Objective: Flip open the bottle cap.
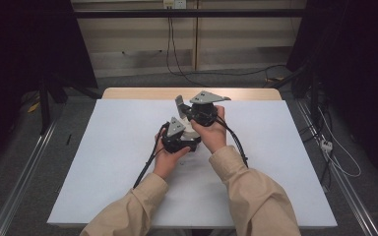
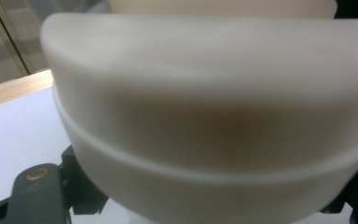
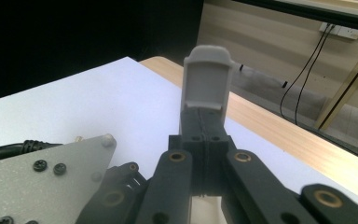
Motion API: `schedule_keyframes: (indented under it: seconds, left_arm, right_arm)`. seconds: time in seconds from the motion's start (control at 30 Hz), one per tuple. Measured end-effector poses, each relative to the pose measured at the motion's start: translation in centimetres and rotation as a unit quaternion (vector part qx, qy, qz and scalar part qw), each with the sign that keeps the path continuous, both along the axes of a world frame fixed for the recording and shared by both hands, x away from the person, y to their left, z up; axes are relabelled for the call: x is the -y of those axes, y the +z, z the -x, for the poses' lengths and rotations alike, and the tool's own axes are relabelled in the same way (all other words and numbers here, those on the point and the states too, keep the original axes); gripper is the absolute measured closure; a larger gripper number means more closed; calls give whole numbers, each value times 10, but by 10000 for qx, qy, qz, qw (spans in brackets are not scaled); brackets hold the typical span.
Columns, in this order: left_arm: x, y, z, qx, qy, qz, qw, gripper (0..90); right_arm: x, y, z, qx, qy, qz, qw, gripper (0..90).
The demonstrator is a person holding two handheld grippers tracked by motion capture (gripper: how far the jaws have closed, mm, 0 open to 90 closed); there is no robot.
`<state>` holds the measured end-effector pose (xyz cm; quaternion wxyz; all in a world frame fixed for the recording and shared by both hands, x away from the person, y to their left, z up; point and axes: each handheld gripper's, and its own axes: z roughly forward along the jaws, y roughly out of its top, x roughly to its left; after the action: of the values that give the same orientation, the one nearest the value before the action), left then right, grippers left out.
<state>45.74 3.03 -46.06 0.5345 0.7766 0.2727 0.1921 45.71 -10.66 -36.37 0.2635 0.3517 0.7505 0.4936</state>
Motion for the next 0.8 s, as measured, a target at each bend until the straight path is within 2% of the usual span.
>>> schedule_keyframes:
  seconds: [0.13, 0.37, 0.6, 0.67, 0.77, 0.8]
  left_arm:
    - [0, 0, 0, 3, 9, -2, 10000, 186]
    - [0, 0, 0, 1, 12, -1, 10000, 186]
    - [-1, 0, -1, 0, 5, 8, 10000, 186]
    - [1, -1, 1, -58, 96, 82, 9999, 186]
    - [0, -1, 1, -57, 96, 79, 9999, 186]
    - [0, 0, 0, -14, 26, 26, 10000, 186]
  right_arm:
    - [-3, -3, -1, 15, 10, 50, 10000, 900]
    - [-2, -4, -4, 14, 5, -30, 10000, 900]
    - [-4, -7, -5, 1, -12, 42, 10000, 900]
    - [-4, -7, -5, -14, -14, 33, 10000, 900]
    - [-4, -8, -5, -7, -13, 53, 10000, 900]
    - [-4, -8, -6, -12, -9, 55, 10000, 900]
